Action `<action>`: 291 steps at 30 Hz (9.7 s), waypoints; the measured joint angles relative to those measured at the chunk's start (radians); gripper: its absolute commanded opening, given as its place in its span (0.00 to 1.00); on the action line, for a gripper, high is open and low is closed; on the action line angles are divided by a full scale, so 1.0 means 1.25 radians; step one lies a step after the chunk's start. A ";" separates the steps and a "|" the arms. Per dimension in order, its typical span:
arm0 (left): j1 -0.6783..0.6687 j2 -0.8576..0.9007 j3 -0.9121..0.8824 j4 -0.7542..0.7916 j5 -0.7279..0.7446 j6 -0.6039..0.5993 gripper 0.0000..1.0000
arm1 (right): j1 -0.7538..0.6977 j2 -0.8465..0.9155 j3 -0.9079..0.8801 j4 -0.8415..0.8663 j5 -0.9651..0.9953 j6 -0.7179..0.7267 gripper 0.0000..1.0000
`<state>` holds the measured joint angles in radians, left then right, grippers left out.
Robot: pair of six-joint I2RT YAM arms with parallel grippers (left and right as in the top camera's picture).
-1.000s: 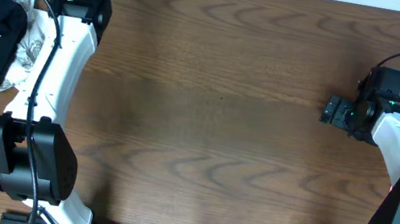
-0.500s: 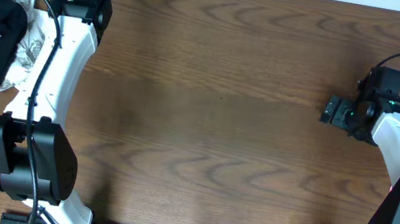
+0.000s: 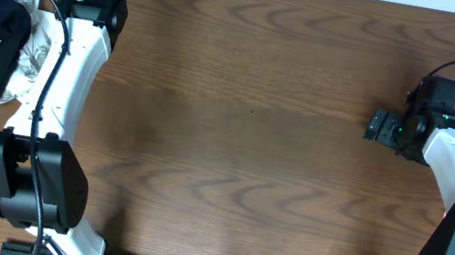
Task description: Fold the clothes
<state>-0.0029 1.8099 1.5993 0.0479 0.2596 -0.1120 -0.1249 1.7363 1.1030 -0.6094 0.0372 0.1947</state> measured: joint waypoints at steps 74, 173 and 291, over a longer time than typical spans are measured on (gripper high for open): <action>0.000 0.000 0.000 -0.001 0.000 0.000 0.98 | 0.000 -0.403 -0.005 -0.002 0.000 0.000 0.99; 0.000 0.000 0.000 -0.002 0.000 0.000 0.98 | 0.192 -1.379 -0.877 0.434 -0.003 -0.166 0.99; -0.036 -1.439 -1.263 -0.056 -0.097 0.181 0.98 | 0.192 -1.379 -0.877 0.434 -0.003 -0.166 0.99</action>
<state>-0.0475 0.0109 0.0208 -0.0223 0.1379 0.1139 0.1150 0.0120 0.0071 -0.0673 0.0330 -0.0132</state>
